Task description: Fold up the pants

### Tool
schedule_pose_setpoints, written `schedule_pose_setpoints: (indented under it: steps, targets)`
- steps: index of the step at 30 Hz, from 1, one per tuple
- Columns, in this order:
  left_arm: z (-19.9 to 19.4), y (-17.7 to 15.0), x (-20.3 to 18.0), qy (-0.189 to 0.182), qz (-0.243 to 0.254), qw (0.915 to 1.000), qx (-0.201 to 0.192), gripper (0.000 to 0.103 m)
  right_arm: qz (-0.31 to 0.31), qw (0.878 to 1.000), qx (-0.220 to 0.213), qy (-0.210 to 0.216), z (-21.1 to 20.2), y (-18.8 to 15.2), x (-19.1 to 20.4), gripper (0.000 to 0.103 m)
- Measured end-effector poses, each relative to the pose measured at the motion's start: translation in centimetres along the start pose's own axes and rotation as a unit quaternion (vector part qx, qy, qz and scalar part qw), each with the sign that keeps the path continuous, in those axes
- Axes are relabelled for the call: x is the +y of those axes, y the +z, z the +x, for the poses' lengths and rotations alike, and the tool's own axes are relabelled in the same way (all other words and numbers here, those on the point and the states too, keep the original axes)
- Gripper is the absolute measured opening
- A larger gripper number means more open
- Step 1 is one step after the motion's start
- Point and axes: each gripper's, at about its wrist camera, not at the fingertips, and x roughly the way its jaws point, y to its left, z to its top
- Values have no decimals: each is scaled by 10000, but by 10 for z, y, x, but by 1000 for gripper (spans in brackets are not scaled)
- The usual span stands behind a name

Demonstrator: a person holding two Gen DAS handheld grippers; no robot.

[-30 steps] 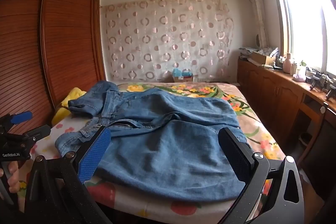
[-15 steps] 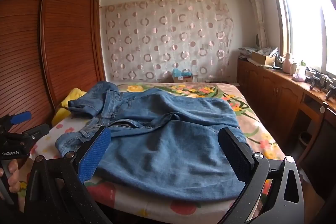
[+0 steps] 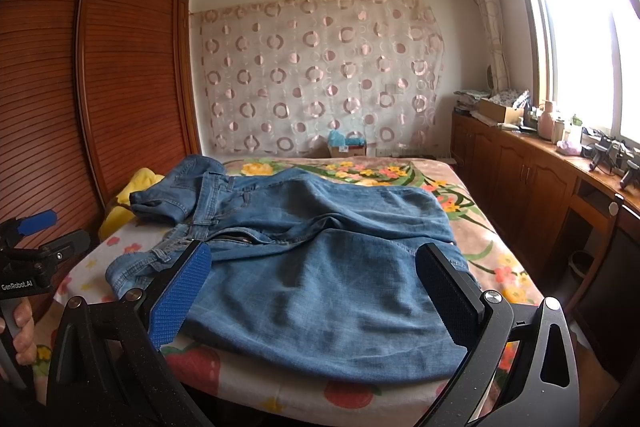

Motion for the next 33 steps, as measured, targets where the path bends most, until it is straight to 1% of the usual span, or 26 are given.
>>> schedule_pose_setpoints:
  steps: [33]
  targets:
    - [-9,9,-5,-41,13,9999,-122,103,2,10000,-2,1,0,0,0,103]
